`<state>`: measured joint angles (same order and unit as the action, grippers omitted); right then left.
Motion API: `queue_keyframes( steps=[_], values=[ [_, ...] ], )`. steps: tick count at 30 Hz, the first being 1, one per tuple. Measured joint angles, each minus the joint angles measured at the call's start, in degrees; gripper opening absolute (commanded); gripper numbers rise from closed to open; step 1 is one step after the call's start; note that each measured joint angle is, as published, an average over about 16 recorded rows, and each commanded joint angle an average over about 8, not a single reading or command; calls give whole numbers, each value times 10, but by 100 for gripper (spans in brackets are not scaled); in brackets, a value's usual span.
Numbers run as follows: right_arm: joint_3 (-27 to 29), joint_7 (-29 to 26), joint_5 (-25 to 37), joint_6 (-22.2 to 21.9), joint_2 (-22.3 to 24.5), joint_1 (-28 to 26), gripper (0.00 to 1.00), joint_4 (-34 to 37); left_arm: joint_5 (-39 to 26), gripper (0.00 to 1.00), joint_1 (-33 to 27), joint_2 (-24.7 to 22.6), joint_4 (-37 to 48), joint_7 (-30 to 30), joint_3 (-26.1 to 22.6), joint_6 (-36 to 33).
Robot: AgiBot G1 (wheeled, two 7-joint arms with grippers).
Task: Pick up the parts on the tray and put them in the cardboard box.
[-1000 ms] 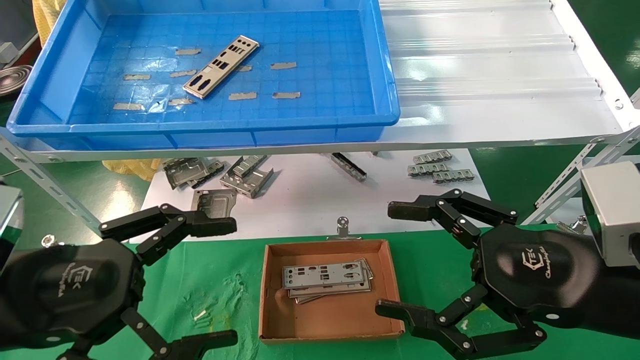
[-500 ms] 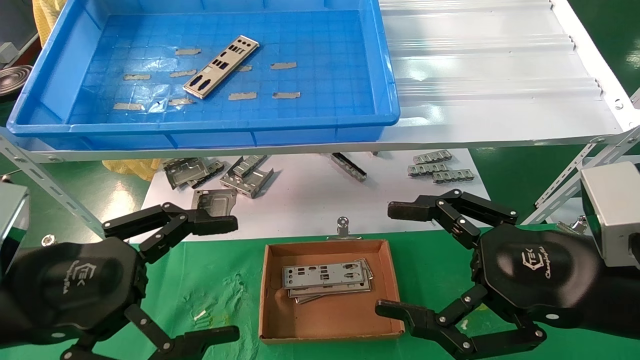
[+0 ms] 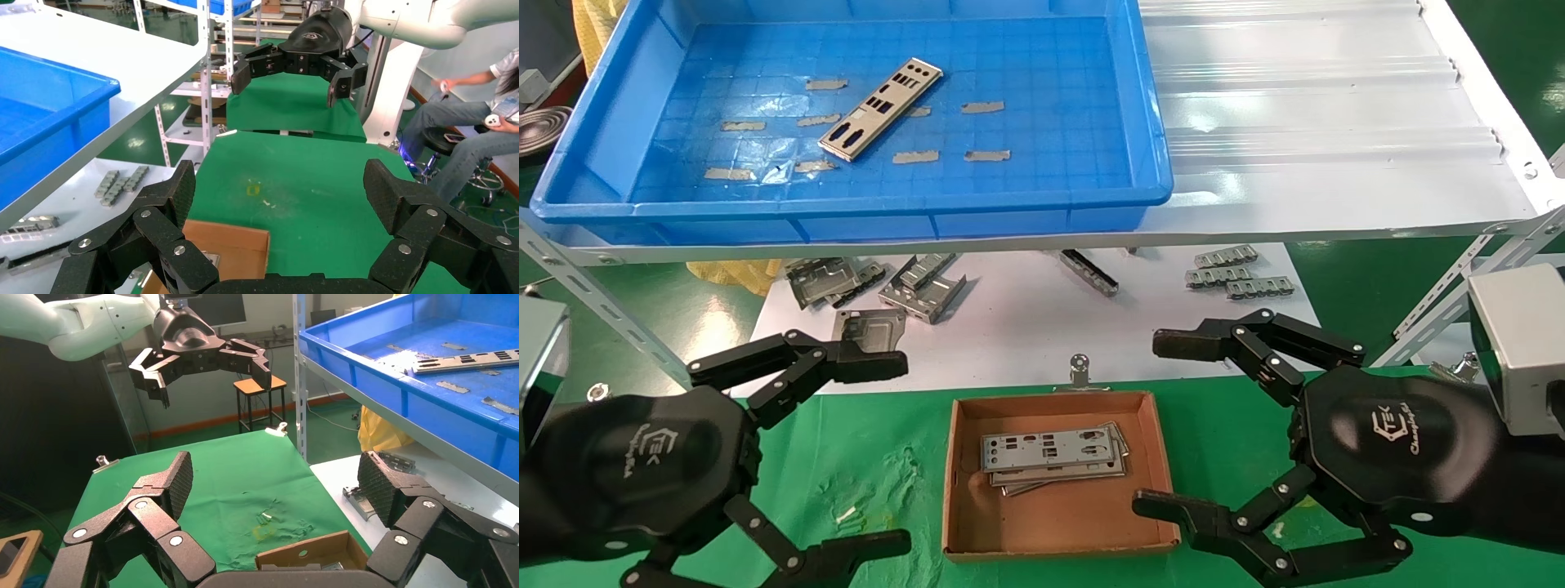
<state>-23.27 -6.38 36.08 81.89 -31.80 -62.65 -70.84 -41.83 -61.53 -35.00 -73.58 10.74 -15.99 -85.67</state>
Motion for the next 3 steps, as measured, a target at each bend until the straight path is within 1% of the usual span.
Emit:
queue_keyframes(
  steps=[3],
  values=[
    [0,0,0,0,0,0,100,0,0,100,0,0,0,0,0,0]
  ],
)
